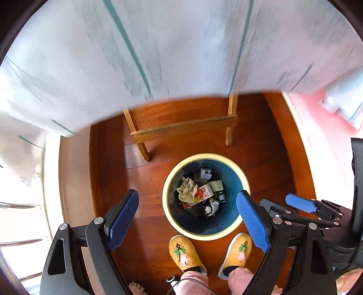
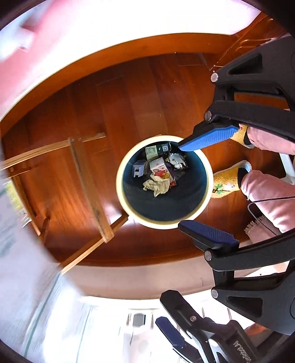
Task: Collect trash
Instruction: 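Raise both tools back toward the remaining table items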
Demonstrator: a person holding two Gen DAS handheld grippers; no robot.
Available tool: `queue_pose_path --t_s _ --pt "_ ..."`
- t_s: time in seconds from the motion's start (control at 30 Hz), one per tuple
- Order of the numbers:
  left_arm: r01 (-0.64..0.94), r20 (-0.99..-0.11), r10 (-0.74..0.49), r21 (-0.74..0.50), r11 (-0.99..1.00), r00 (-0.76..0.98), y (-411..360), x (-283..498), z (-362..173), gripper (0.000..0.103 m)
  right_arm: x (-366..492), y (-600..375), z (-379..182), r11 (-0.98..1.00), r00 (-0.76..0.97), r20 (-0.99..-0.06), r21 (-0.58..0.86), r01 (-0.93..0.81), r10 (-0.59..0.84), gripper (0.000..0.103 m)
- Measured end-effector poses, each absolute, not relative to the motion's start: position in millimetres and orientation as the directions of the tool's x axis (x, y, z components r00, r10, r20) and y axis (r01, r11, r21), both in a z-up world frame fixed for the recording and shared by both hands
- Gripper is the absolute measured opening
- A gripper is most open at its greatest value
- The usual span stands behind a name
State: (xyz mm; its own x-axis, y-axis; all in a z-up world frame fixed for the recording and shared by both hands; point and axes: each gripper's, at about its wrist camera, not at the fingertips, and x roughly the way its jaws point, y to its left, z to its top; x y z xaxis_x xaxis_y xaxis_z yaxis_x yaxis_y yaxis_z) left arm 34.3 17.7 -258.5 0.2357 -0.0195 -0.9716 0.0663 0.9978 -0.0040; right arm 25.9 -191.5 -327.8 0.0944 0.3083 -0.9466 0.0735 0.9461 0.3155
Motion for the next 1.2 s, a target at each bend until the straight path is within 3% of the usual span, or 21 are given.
queue_pose_path --t_s 0.47,0.67,0.97,1.2 --pt "0.024 -0.901 -0.024 -0.015 1.0 0.433 10 10 -16 0.089 15 -209 -86 0.944 0.236 -0.914 0.326 -0.055 0.33 0.061" --pt "-0.017 -0.847 0.018 0.011 1.0 0.532 11 -3 70 0.089 15 -222 -16 0.927 0.311 -0.874 0.359 -0.105 0.373 0.061" --pt "-0.105 -0.771 0.09 0.03 0.994 0.63 26 -20 156 0.089 31 -228 53 0.9 0.383 -0.814 0.389 -0.198 0.436 0.061" --pt "-0.185 -0.784 0.12 0.008 0.983 0.608 56 -13 173 0.084 48 -211 79 0.884 0.416 -0.783 0.38 -0.272 0.463 0.061"
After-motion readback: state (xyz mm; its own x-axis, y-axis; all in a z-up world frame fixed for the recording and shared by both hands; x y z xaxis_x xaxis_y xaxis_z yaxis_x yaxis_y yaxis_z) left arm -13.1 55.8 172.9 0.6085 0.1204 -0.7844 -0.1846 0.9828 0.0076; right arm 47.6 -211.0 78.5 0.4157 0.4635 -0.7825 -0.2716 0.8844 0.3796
